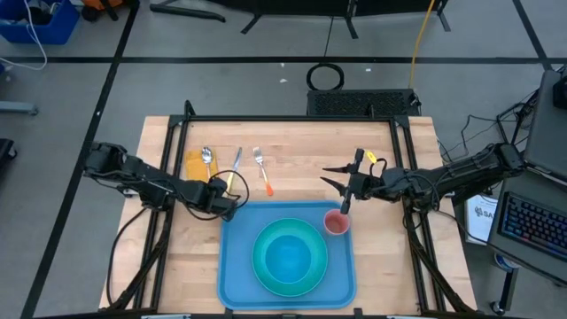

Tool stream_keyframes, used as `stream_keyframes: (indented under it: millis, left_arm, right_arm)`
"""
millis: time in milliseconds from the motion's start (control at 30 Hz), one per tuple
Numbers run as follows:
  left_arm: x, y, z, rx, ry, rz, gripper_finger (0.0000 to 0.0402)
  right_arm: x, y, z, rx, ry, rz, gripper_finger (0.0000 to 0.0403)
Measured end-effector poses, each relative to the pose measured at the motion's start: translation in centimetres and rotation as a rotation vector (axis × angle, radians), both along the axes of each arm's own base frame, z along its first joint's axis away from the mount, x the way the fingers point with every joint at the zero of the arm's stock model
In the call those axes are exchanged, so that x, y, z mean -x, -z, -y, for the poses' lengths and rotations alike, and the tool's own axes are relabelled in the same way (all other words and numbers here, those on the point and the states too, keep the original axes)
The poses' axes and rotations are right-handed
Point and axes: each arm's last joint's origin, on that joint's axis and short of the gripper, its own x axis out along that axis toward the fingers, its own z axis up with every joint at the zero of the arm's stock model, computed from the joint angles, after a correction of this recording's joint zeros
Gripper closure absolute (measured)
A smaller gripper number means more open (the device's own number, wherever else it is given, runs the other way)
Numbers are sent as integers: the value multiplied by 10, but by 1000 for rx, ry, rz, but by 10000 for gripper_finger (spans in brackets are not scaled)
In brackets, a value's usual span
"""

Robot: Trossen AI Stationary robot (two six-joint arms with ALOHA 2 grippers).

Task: Set up tray
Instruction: Put the yellow napkin to the left of the blue plate

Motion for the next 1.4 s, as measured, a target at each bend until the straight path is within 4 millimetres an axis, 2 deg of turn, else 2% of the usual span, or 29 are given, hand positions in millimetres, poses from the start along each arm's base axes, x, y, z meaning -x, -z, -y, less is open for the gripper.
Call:
stream_keyframes:
  millis: [200, 300, 733, 1300, 1400]
  left_arm:
    - [-1, 0, 0, -11, -1, 8, 218]
    - [-1, 0, 0, -11, -1, 10, 235]
    - [-1, 0, -1, -37, 26, 12, 390]
    - [-2, 0, 5, -30, 97, 10, 397]
    - [-3, -5, 8, -34, 127, -8, 397]
  right_arm:
    - [0, 0, 0, -3, 0, 0, 303]
    - [0, 0, 0, -3, 0, -1, 303]
    - [0, 0, 0, -2, 0, -3, 303]
    - [0, 1, 0, -2, 0, -6, 303]
    - [0, 1, 0, -2, 0, -7, 303]
